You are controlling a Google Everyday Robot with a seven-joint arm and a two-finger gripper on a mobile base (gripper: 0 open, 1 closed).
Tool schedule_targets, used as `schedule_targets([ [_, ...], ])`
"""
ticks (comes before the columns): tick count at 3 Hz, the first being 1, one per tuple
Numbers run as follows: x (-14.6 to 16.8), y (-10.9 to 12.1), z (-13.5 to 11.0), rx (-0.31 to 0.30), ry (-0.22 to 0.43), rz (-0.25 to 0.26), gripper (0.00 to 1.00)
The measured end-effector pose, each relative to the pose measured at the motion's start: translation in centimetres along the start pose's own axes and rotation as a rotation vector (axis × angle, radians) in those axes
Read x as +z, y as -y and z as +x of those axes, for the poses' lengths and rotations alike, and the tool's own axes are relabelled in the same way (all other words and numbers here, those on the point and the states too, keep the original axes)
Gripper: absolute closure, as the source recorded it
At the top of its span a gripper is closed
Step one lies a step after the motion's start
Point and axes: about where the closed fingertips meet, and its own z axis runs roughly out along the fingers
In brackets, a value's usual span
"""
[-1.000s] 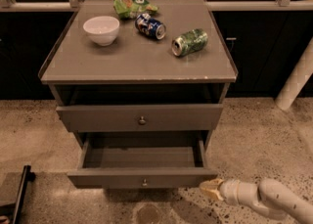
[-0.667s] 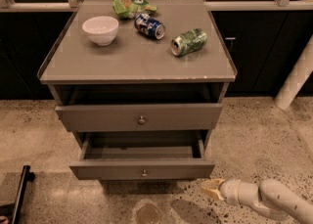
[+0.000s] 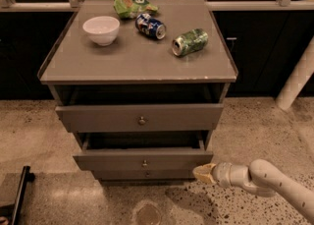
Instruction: Close middle drawer
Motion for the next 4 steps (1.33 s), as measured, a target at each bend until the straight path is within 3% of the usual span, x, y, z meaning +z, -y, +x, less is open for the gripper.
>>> schedule_targets([
  [2, 3.1, 3.0, -4.3, -0.092, -0.03, -0.042, 1.0],
  [4, 4.9, 4.7, -5.3, -0.115, -0.018, -0.052, 1.0],
])
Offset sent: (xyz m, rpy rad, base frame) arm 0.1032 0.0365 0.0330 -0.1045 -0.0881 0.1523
